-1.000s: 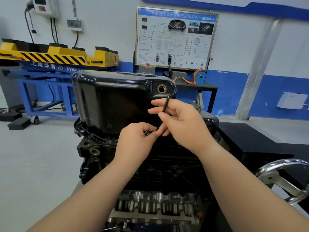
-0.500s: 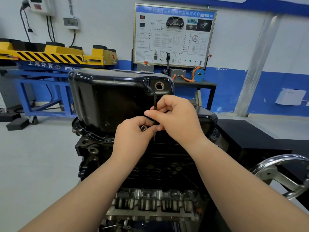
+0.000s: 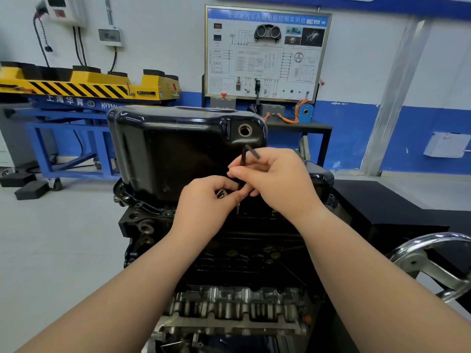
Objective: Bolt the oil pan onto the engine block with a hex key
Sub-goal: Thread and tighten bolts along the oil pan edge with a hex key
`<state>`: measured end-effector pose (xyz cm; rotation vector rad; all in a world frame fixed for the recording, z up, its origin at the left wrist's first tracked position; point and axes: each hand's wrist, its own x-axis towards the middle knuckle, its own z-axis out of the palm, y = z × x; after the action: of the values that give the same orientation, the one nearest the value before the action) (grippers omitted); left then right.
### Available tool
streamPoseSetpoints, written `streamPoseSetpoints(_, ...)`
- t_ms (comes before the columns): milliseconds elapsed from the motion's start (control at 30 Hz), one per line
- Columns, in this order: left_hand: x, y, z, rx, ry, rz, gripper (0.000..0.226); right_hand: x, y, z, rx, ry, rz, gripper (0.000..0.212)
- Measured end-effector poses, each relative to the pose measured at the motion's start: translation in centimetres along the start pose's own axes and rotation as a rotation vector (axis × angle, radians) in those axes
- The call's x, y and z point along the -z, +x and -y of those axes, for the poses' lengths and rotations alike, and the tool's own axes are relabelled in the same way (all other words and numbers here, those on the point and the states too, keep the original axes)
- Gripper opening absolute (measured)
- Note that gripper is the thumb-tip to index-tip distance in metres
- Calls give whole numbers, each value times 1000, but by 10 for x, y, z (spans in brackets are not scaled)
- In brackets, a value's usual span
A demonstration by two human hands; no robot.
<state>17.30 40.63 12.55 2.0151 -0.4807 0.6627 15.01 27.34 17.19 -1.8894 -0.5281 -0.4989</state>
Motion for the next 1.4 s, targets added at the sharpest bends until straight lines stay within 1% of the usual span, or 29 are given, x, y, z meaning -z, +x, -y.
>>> streamPoseSetpoints(67,-1,-1,0,-6,-10,-24,11,-2,0,-2,21,-37,-34,1)
streamPoseSetpoints(133,-1,-1,0,-4,-18,-40,13,-5,1,-5,34,-75,-67,6)
streamPoseSetpoints(233,-1,0,-1,1,-22,-29,13,-7,0,-8,32,-54,-93,16)
streamPoseSetpoints(267,0,0,-2,2,-19,-21,11,-7,0,-8,29,-55,-90,17)
streamPoseSetpoints(333,1,1,-3,4,-14,-4,10,-4,-2,-6,29,-53,-34,7)
streamPoseSetpoints(367,2,2,-3,14,-15,8,9,-3,-3,-4,28,-49,4,7)
streamPoseSetpoints(433,4,3,-3,43,-19,29,11,1,-5,-1,26,-18,69,20)
streamPoseSetpoints(500,5,5,-3,61,-23,46,13,4,-5,2,34,-5,92,25)
streamPoseSetpoints(633,5,4,-3,52,-11,65,12,2,-5,2,20,32,27,22)
streamPoseSetpoints(767,3,2,-2,72,-25,34,10,-2,-3,0,12,63,-72,6)
streamPoseSetpoints(900,0,2,-3,64,-30,25,13,-8,-3,-5,43,31,-121,18)
streamPoseSetpoints(967,0,3,-3,60,-26,41,12,-9,-4,-5,49,11,-112,15)
streamPoseSetpoints(1033,1,4,-2,64,-20,62,12,-8,-6,-5,47,7,-53,11)
streamPoseSetpoints(1133,3,4,-2,82,-12,89,8,-3,-8,-2,46,13,52,25)
streamPoseSetpoints(1200,4,4,-2,70,-21,98,10,-1,-8,1,57,8,79,28)
streamPoseSetpoints(1300,3,3,-3,70,-13,100,15,-1,-8,1,36,37,35,24)
streamPoseSetpoints(1400,1,0,-2,59,-32,96,16,-3,-7,-2,11,77,-39,13)
